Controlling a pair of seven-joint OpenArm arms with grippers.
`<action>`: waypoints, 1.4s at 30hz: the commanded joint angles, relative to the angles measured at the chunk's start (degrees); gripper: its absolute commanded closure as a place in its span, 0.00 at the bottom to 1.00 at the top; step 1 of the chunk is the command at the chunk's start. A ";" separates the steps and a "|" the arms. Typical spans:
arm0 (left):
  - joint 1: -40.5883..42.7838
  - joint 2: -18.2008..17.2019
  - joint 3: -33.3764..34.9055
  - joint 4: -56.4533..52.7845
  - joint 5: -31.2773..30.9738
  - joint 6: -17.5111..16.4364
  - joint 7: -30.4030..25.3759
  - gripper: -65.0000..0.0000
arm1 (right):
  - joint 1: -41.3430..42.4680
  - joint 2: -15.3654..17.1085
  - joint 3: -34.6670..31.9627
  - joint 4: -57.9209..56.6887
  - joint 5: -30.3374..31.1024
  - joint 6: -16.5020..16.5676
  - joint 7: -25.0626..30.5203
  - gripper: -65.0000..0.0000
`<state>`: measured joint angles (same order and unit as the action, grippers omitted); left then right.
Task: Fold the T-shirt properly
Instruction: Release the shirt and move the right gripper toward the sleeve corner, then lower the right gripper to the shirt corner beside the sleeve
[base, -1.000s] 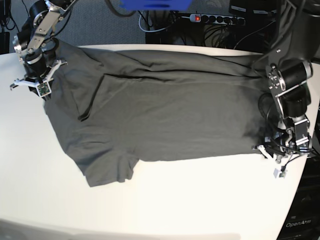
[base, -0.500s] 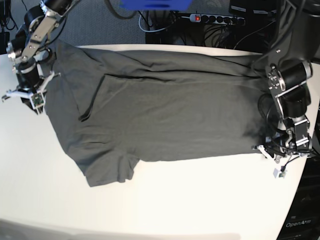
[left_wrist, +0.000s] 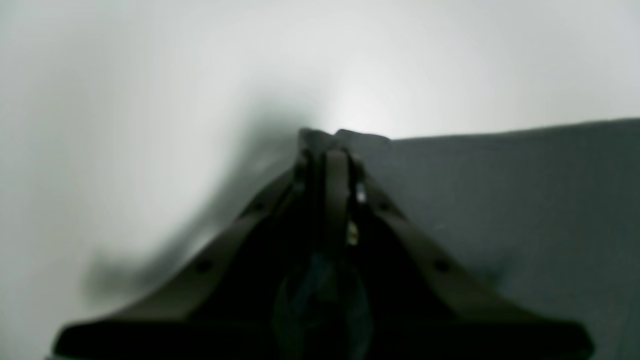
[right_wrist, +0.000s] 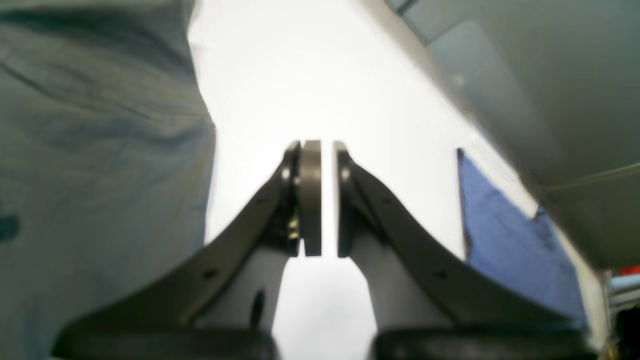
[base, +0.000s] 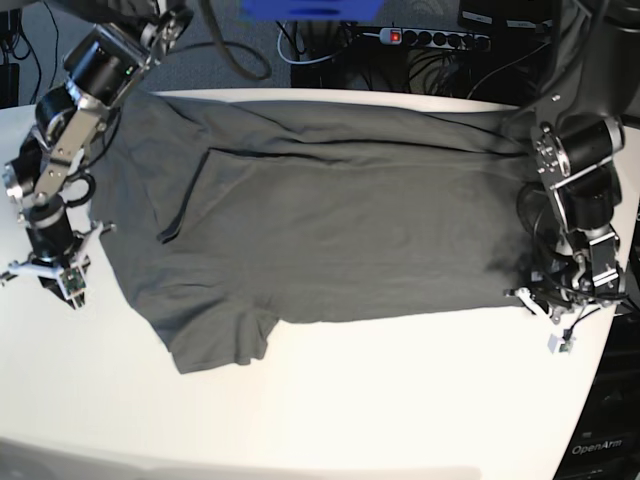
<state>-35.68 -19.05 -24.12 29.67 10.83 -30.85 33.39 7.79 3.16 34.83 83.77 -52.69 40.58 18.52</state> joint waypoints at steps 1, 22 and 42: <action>-0.14 -0.07 0.08 -0.18 1.35 -0.14 3.05 0.97 | 2.45 0.84 -0.15 -0.29 0.86 -0.58 1.21 0.94; -0.14 0.81 -0.01 -0.18 1.35 0.04 3.32 0.97 | 23.81 1.72 -7.53 -32.56 -11.27 -0.58 -10.92 0.94; -0.14 1.86 -0.01 -0.18 1.35 0.13 3.23 0.97 | 24.69 1.46 -19.05 -33.00 -18.04 -0.58 -10.92 0.93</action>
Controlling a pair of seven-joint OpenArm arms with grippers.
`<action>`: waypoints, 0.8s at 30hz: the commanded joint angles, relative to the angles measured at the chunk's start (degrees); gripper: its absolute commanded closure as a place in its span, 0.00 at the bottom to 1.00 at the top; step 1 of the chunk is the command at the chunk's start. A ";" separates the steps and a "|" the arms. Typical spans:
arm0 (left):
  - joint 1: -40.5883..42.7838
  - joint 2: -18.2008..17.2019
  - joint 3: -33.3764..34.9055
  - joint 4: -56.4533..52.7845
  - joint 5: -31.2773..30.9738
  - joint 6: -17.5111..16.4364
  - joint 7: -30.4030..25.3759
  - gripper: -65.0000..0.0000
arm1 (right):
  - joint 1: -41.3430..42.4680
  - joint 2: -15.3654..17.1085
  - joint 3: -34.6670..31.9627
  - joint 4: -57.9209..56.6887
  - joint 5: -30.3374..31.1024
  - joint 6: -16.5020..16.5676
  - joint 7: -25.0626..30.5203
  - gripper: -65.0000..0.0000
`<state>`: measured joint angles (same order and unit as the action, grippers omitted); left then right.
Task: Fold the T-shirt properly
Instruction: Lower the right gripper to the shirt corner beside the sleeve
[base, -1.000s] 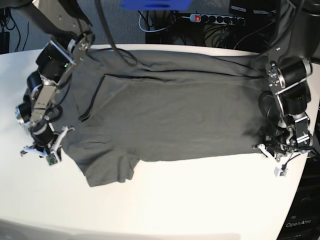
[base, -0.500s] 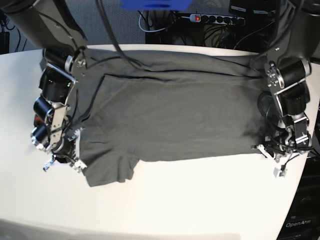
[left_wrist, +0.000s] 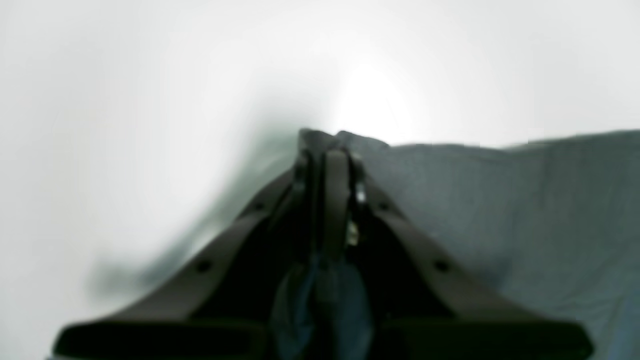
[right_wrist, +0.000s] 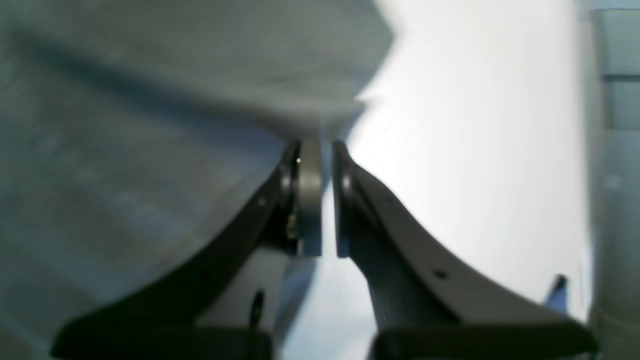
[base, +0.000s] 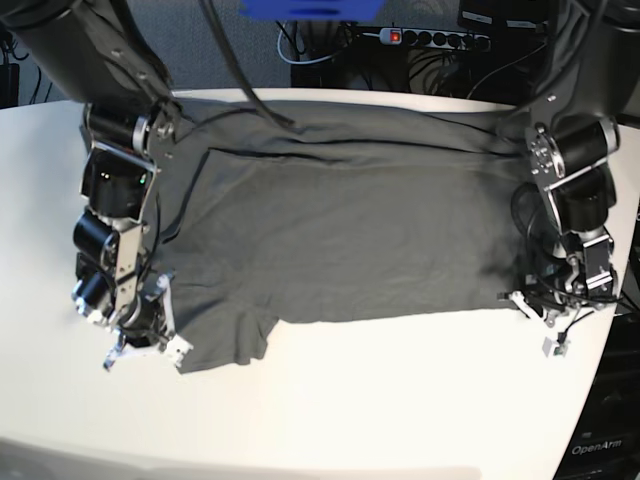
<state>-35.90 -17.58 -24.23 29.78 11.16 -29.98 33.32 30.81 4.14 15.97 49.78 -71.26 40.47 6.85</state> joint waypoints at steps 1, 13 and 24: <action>0.08 0.40 0.10 -0.29 1.02 -0.75 3.29 0.97 | 2.12 0.47 -0.19 0.99 0.54 -0.47 0.75 0.91; 0.08 0.57 0.10 -0.29 1.02 -0.75 3.38 0.97 | 2.47 0.56 -0.19 1.43 0.54 -0.47 1.10 0.75; 0.08 1.45 0.10 -0.29 1.02 -0.75 3.38 0.97 | 2.38 0.47 -0.36 1.43 -1.92 -0.47 1.28 0.57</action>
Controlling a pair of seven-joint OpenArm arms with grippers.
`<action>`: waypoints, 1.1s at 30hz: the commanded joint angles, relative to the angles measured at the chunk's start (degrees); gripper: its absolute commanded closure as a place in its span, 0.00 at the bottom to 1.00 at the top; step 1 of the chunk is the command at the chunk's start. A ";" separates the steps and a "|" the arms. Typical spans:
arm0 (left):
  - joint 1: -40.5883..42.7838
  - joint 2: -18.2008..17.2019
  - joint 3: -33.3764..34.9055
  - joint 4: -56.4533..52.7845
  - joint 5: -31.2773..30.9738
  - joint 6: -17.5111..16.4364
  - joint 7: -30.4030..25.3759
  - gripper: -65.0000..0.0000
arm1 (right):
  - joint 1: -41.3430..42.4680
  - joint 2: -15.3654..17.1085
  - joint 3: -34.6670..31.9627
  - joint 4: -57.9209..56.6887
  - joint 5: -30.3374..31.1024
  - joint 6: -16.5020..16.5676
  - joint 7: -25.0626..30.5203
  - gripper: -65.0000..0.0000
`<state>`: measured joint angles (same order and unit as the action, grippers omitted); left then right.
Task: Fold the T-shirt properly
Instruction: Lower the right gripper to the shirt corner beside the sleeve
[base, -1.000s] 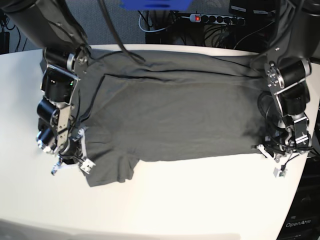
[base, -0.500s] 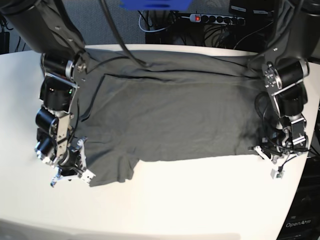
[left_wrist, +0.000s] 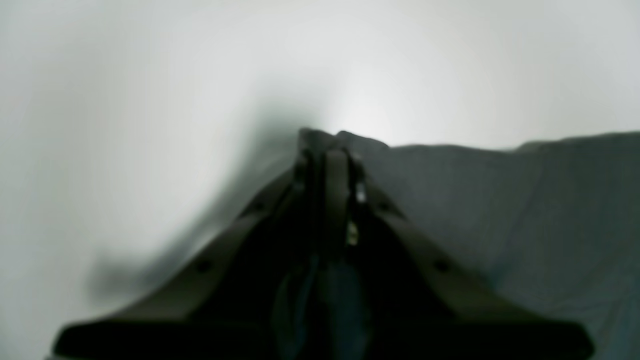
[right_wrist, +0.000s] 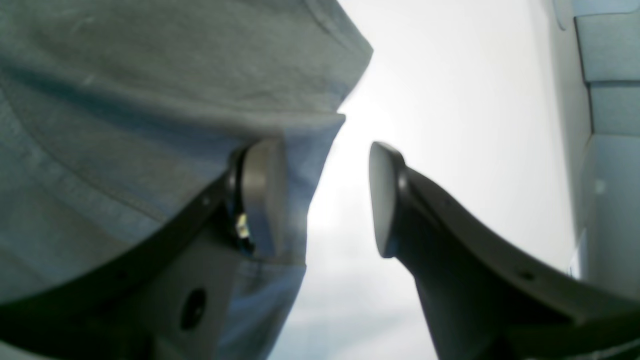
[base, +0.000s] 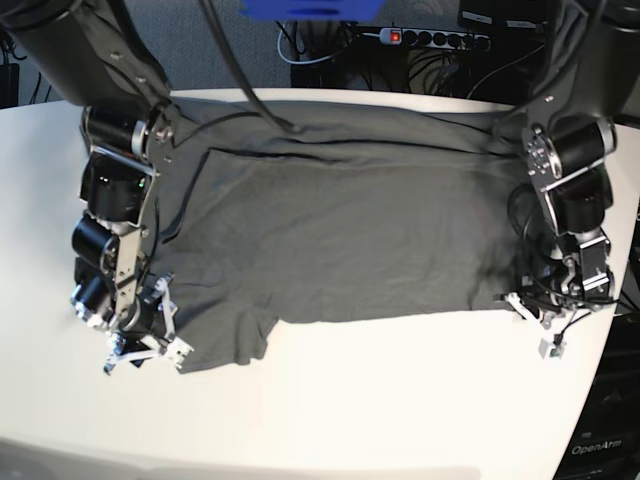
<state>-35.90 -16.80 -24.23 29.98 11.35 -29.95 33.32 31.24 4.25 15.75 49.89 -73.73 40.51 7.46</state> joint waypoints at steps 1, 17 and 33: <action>0.08 0.75 0.10 -0.48 0.82 -0.77 3.29 0.97 | 1.85 0.36 -0.06 1.32 -0.07 -0.51 0.67 0.58; 0.08 1.28 0.10 -0.48 0.82 -0.77 3.12 0.97 | -3.07 0.63 -0.06 11.08 -0.16 -0.51 13.06 0.57; 0.08 1.28 0.10 -0.48 0.82 -0.77 3.29 0.97 | 1.77 1.51 0.30 3.87 0.11 -0.51 13.50 0.56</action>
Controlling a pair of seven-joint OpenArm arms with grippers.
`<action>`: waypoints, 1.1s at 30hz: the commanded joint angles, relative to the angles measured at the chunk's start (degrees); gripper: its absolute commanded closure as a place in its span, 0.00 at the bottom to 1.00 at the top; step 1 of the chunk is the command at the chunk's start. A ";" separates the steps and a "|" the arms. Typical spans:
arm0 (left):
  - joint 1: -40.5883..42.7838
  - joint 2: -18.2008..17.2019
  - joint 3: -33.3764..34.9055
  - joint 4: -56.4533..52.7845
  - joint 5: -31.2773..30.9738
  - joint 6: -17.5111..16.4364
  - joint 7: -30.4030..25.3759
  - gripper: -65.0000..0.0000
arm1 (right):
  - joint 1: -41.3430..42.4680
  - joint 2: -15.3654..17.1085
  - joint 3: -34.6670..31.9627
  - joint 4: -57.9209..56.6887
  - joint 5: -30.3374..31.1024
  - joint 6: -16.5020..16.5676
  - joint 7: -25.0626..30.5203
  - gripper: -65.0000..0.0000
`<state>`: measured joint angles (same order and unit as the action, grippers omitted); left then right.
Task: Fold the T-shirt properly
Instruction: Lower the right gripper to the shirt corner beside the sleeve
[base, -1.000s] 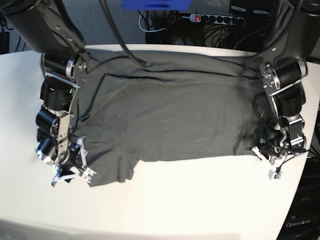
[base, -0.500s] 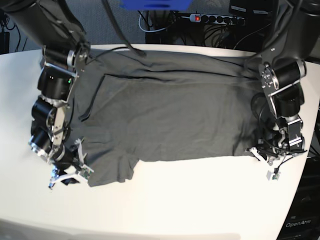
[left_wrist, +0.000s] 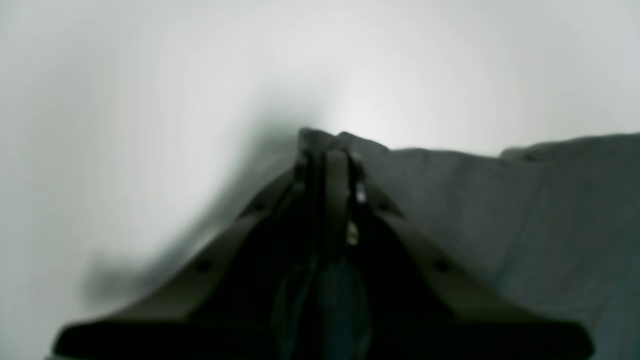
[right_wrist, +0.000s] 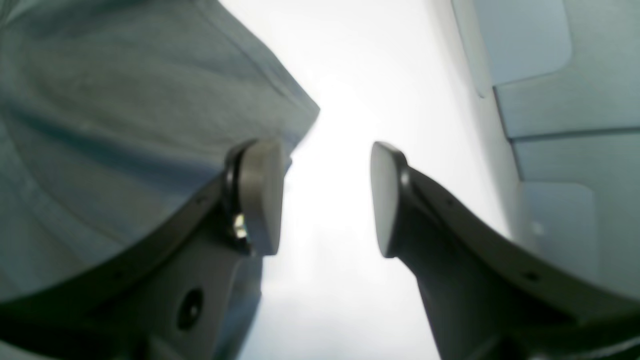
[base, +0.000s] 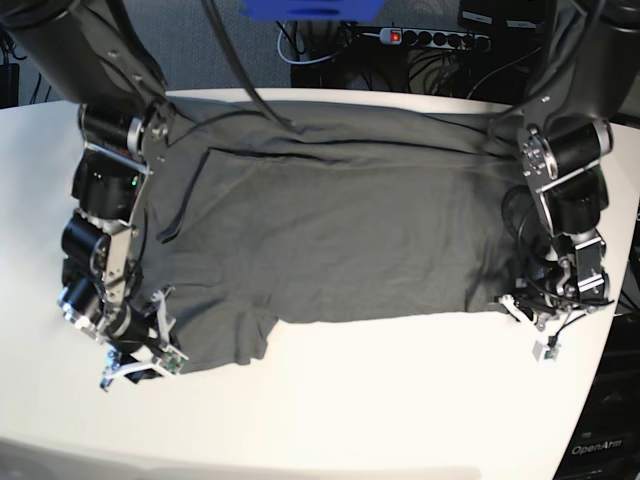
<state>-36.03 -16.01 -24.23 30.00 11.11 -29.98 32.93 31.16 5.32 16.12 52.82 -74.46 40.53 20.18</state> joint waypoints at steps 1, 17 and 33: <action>0.21 0.49 0.10 -0.50 1.06 -0.75 3.69 0.97 | 2.38 0.52 -0.08 -0.20 0.83 -0.53 0.78 0.56; 0.21 0.49 0.18 -0.50 1.06 -0.75 3.78 0.97 | 5.81 2.72 -0.25 -10.40 0.57 -0.53 -1.33 0.56; 0.21 0.58 0.18 -0.42 1.06 -0.75 3.60 0.97 | 4.32 3.95 -0.52 -10.49 -3.13 -0.53 -1.06 0.56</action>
<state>-36.03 -15.97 -24.23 30.00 11.11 -30.00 32.97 34.22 8.69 15.62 41.58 -78.02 40.42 18.33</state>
